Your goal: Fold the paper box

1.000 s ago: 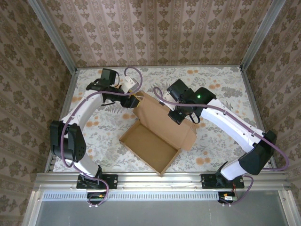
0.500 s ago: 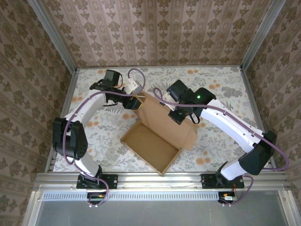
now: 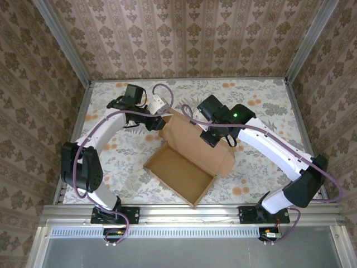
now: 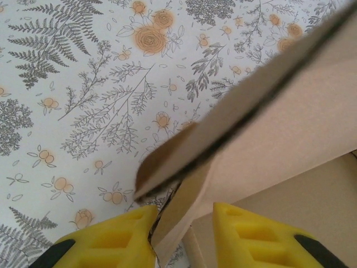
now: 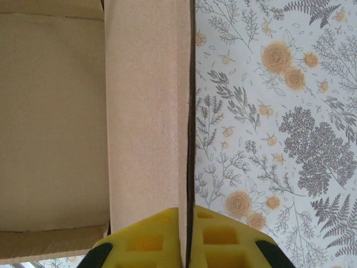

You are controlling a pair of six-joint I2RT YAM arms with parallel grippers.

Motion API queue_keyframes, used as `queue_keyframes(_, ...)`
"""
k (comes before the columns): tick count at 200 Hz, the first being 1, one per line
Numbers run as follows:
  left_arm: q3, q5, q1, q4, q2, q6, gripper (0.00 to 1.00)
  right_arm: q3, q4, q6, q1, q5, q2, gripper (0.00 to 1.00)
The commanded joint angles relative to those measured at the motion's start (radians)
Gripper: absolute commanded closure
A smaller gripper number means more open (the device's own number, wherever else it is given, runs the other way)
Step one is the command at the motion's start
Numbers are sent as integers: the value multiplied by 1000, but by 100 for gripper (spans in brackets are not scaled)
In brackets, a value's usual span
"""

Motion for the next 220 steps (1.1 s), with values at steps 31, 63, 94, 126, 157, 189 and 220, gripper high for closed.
queue_keyframes(31,-33,-22,-51,-2,-71,-61,72,-14,27,10,5,33,5,100)
queue_keyframes(63,-21,-65,-74,8,-57,-82,72,-15,28,11,6,29,4,100)
queue_keyframes(94,8,-109,-81,7,-15,-86,72,-14,30,6,9,30,0,100)
queue_keyframes(126,38,-126,-81,2,14,-104,74,-15,28,3,11,36,-1,100)
queue_keyframes(157,81,-124,-81,-51,36,-95,78,-17,31,1,12,41,4,100)
queue_keyframes(189,108,-89,-81,-105,51,-69,78,-17,39,-1,12,43,10,100)
queue_keyframes(220,152,-71,-110,-164,83,-58,78,-11,39,-5,15,47,19,100)
